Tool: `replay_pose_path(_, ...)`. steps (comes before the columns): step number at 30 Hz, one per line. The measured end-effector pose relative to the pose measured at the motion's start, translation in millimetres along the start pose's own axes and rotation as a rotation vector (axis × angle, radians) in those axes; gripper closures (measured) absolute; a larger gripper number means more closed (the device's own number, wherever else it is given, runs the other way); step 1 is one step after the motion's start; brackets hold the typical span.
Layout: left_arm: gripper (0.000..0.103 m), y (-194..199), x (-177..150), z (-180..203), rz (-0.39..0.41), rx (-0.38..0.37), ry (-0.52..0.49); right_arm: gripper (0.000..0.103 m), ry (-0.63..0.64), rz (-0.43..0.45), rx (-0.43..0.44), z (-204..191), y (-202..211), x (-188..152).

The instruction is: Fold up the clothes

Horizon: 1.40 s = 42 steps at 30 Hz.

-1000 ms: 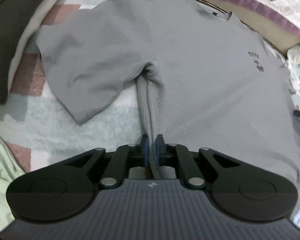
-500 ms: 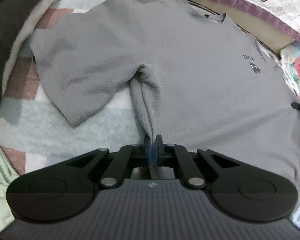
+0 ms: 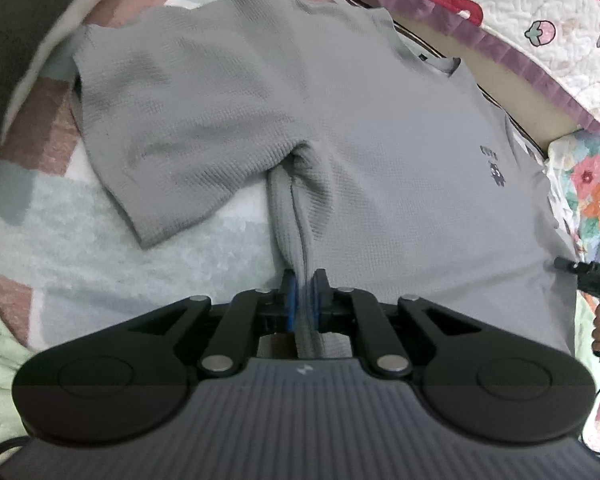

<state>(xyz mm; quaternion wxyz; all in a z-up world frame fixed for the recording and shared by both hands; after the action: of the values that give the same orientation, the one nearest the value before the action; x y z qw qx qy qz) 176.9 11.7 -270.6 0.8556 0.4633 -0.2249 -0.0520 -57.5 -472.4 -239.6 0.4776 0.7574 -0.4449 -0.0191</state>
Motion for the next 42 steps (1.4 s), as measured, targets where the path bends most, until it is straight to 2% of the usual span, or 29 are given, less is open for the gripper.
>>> replay_pose_path(3,0.086,-5.4,1.3,3.6,-0.016,-0.011,-0.016,0.067,0.002,-0.038,-0.019,5.7,-3.8,-10.9)
replay_pose_path(4,0.076,-6.9,3.1,6.3,-0.017,-0.03,-0.015,0.067,-0.005,-0.041,-0.024,8.3,-5.4,-12.3)
replay_pose_path(5,0.06,-9.3,4.7,9.3,-0.016,-0.057,-0.004,0.067,-0.016,-0.039,-0.02,10.5,-7.1,-12.5)
replay_pose_path(6,0.051,-9.9,5.8,11.5,-0.017,-0.094,0.014,0.067,-0.017,-0.036,-0.005,9.9,-8.8,-12.1)
replay_pose_path(7,0.036,-10.1,5.8,13.3,-0.021,-0.123,0.03,0.07,-0.012,-0.034,0.014,8.2,-10.5,-11.6)
replay_pose_path(8,0.029,-10.6,6.1,15.4,-0.023,-0.145,0.041,0.079,-0.001,-0.038,0.03,5.0,-13.1,-10.6)
replay_pose_path(9,0.026,-12.0,6.8,18.5,-0.022,-0.148,0.032,0.08,0.014,-0.045,0.044,1.2,-16.3,-9.4)
replay_pose_path(10,0.025,-12.2,5.9,21.4,-0.021,-0.143,0.009,0.08,0.023,-0.059,0.048,-0.7,-21.4,-7.6)
replay_pose_path(12,0.029,-11.4,2.5,26.3,-0.013,-0.107,-0.044,0.085,0.0,-0.073,0.048,1.8,-32.4,-2.1)
replay_pose_path(13,0.044,-9.9,0.9,26.6,-0.003,-0.065,-0.075,0.085,-0.029,-0.065,0.06,3.6,-35.3,1.8)
replay_pose_path(14,0.084,-8.8,-0.8,26.6,0.003,-0.017,-0.112,0.083,-0.045,-0.057,0.069,3.9,-36.2,4.1)
replay_pose_path(15,0.1,-8.8,-2.9,25.2,0.0,0.032,-0.15,0.091,-0.054,-0.049,0.076,3.3,-36.2,5.7)
replay_pose_path(16,0.101,-7.7,-4.6,23.2,-0.003,0.042,-0.155,0.098,-0.045,-0.033,0.088,0.6,-33.3,6.6)
replay_pose_path(21,0.1,10.4,1.8,37.4,0.095,0.056,-0.218,0.098,-0.003,0.094,0.148,-14.4,-3.5,18.2)
replay_pose_path(23,0.099,9.9,2.4,38.8,0.1,0.094,-0.236,0.098,0.029,0.111,0.135,-17.3,5.5,25.0)
replay_pose_path(27,0.095,10.5,4.8,32.1,0.104,0.183,-0.249,0.098,0.1,0.089,0.069,-18.4,6.3,29.7)
replay_pose_path(28,0.088,10.6,5.1,28.9,0.1,0.19,-0.237,0.098,0.11,0.081,0.058,-18.1,4.8,29.4)
replay_pose_path(29,0.075,9.4,5.2,25.7,0.089,0.19,-0.221,0.098,0.119,0.073,0.047,-17.8,3.3,29.2)
replay_pose_path(31,0.058,0.6,3.6,18.7,0.036,0.16,-0.163,0.097,0.138,0.058,0.025,-17.2,0.3,28.8)
replay_pose_path(36,0.051,-3.7,2.0,19.7,0.017,0.139,-0.144,0.094,0.185,0.019,-0.03,-15.7,-6.9,27.9)
replay_pose_path(38,0.031,-8.0,1.5,24.9,0.013,0.118,-0.161,0.093,0.174,0.005,-0.012,-12.5,-5.0,24.6)
replay_pose_path(40,0.019,-12.5,-0.3,31.1,0.004,0.097,-0.185,0.093,0.168,-0.033,0.014,-10.0,-2.5,18.4)
replay_pose_path(42,0.019,-15.6,-0.3,36.0,0.003,0.092,-0.208,0.092,0.176,-0.045,0.019,-8.4,0.8,14.1)
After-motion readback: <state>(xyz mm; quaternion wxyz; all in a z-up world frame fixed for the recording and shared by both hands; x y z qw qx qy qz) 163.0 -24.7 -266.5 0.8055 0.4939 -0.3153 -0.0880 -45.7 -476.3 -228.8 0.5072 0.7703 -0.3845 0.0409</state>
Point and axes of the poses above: each gripper's, at about its wrist camera, not at the fingertips, and y roughly against the way its jaws point, z to its right, x to its top, the point moved 8 cm from there along -y, roughly the way its jaws point
